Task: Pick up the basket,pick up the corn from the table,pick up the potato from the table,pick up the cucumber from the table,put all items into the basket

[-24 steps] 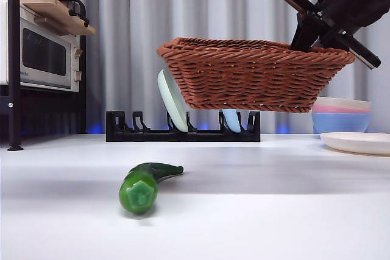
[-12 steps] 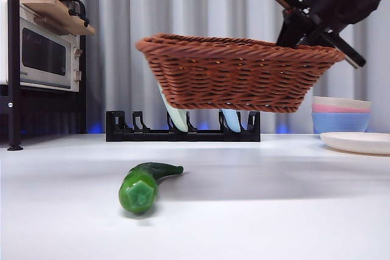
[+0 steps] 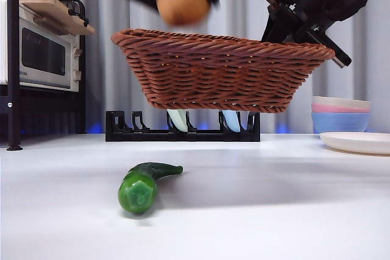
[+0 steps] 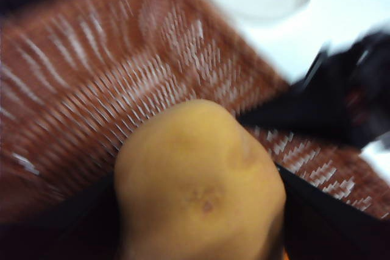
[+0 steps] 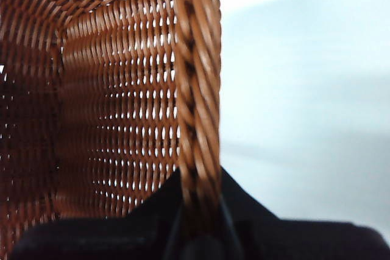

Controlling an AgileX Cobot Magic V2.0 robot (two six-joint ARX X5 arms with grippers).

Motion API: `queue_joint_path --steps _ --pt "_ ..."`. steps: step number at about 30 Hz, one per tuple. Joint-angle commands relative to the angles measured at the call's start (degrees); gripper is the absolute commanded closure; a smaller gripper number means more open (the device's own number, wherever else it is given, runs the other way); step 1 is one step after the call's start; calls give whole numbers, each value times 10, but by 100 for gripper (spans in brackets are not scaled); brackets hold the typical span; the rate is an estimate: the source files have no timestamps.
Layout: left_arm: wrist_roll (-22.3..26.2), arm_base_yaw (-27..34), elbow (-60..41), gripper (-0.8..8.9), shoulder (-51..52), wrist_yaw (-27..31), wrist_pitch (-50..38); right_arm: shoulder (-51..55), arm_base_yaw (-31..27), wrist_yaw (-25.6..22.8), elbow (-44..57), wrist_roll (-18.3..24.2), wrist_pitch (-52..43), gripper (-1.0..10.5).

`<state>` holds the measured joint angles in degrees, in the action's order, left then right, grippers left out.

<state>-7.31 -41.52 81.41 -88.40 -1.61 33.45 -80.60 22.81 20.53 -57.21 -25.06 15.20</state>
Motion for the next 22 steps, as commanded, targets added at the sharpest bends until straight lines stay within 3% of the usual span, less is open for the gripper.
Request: queue_joint_path --steps 1,4,6,8,10,22 --pt "0 -10 -3 814 -31 2 8 3 -1 3 -4 -4 -10 963" --pt "5 -17 -3 796 -49 2 13 3 -1 3 -4 -4 -10 963" --pt "7 -20 -3 633 -52 2 13 3 -1 3 -4 -4 -10 963" --pt "9 -23 -3 381 -52 2 11 3 -1 3 -4 -4 -10 963" --pt "9 -23 -3 263 -52 2 11 3 -1 3 -4 -4 -10 963" --pt "-6 -23 18 248 -5 0 51 3 -1 3 -4 -6 -10 963"
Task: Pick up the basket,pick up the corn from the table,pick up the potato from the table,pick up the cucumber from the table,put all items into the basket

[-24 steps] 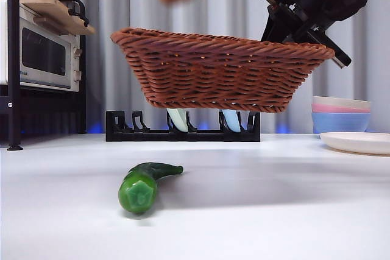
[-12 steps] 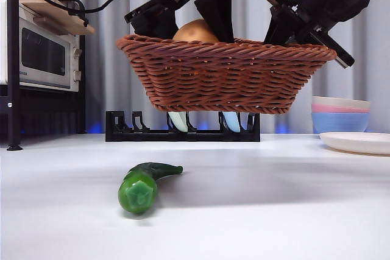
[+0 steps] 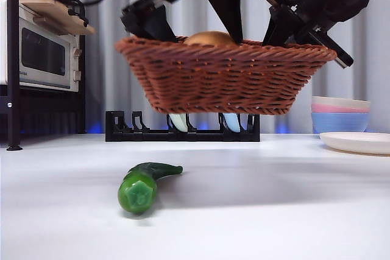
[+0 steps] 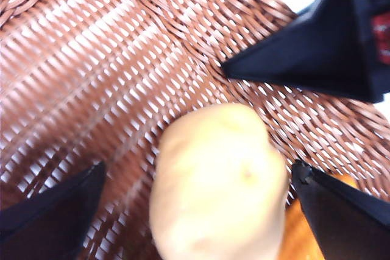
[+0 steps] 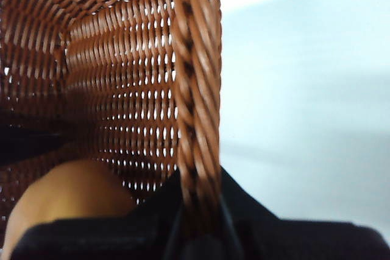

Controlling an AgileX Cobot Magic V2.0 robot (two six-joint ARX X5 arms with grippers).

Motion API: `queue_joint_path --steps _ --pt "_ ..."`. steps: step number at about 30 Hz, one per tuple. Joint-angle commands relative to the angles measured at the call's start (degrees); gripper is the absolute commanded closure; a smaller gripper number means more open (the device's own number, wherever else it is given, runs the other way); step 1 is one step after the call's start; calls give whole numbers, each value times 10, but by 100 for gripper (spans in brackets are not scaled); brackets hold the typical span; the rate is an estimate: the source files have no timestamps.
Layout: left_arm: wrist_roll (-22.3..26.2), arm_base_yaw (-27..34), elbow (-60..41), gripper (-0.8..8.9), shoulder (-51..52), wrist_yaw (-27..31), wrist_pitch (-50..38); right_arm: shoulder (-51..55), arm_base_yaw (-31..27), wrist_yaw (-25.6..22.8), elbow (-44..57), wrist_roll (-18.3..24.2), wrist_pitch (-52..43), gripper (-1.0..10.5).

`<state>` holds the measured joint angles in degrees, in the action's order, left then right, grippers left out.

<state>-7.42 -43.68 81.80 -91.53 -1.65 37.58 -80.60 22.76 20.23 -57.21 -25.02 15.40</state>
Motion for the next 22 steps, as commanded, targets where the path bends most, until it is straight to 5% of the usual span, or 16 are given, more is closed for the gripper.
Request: queue_joint_path --steps 1,10,15,22 --pt "-5 -2 24 248 41 -1 28 3 -1 7 -4 -6 -12 963" --pt "-17 -28 59 248 222 5 200 3 -14 7 -4 -7 -24 963" --pt "-30 -44 47 248 266 76 331 3 -38 9 -9 -13 -34 963" --pt "-112 -91 -82 248 287 139 302 3 -82 9 -20 -13 -33 963"
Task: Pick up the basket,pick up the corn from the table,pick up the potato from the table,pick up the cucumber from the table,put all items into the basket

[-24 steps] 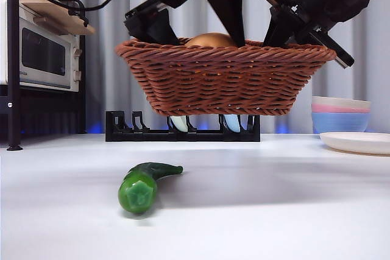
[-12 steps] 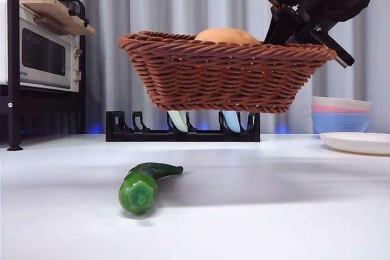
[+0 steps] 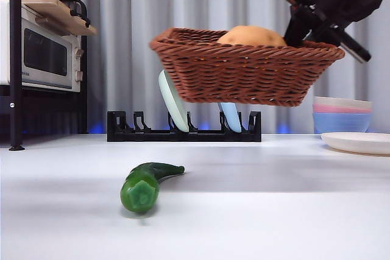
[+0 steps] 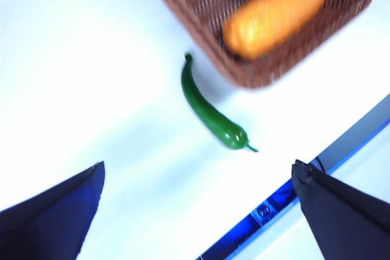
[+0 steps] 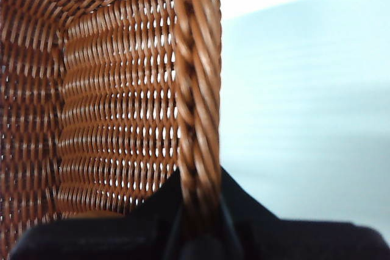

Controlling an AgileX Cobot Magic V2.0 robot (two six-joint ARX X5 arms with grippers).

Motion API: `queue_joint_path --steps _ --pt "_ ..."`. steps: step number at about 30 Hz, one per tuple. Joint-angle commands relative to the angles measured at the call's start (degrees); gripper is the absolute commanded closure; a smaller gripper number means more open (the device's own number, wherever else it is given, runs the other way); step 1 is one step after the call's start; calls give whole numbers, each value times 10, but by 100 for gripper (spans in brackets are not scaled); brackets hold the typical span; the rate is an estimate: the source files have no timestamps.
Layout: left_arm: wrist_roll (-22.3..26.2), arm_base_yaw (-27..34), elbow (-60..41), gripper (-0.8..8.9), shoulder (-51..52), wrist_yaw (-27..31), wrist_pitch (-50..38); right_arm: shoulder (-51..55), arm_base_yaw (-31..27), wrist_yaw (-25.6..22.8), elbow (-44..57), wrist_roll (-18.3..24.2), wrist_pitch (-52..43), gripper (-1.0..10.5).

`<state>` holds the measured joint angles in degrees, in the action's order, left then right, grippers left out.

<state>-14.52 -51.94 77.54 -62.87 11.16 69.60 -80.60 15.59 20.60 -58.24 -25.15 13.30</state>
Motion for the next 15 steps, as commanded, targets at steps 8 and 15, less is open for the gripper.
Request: queue_joint_path --steps 8,15 --pt "-82 -13 -187 248 -22 -27 -184 3 -56 6 -11 -11 -12 963" --pt "-94 0 -205 249 -104 -29 -266 3 -92 35 -11 -11 -11 963"
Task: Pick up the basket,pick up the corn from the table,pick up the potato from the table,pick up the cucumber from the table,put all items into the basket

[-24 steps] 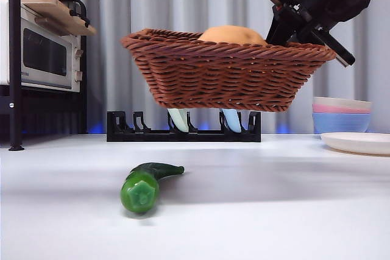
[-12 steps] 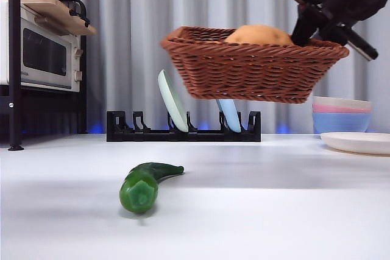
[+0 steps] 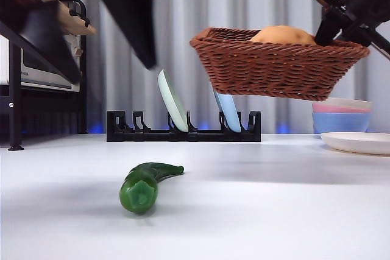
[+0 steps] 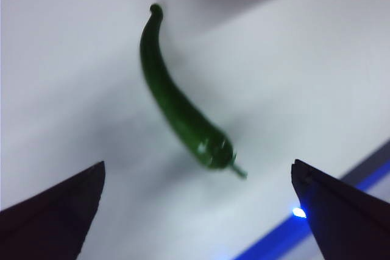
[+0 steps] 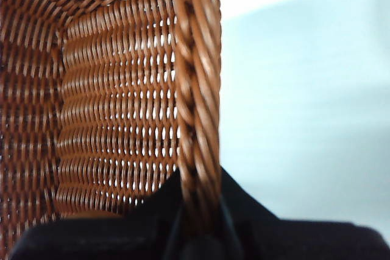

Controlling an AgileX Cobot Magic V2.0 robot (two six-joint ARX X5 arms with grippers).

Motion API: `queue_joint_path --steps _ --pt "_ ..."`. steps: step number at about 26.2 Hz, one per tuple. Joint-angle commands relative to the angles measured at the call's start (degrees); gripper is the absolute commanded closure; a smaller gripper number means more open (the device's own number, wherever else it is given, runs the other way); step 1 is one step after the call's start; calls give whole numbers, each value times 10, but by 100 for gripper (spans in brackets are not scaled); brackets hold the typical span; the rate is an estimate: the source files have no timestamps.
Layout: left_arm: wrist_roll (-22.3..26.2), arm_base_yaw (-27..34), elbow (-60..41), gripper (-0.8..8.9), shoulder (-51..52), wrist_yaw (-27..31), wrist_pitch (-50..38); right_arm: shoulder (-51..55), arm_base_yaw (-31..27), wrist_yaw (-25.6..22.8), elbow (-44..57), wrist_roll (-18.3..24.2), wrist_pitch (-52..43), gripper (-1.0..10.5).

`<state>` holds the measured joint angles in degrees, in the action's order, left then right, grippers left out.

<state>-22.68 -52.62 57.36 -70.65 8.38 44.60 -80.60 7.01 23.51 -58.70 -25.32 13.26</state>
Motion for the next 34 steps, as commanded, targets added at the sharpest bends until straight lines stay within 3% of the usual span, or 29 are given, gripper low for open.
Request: queue_joint_path --steps 1,12,19,24,31,34 --pt "-14 12 -4 249 -46 -7 -31 3 -10 6 -6 -10 -9 963" --pt "-11 85 -4 250 -194 -89 -114 4 -22 6 -7 -8 -2 963" --pt "-6 101 -4 261 -224 -86 -129 4 -22 6 -7 -8 -1 963" --pt "21 101 -4 589 -224 -86 -133 4 -22 6 -6 -8 -1 963" --pt "36 103 -4 653 -224 -86 -122 4 -22 7 -6 -8 14 963" --pt "49 103 -4 838 -224 -86 -120 4 -22 7 -6 -8 24 963"
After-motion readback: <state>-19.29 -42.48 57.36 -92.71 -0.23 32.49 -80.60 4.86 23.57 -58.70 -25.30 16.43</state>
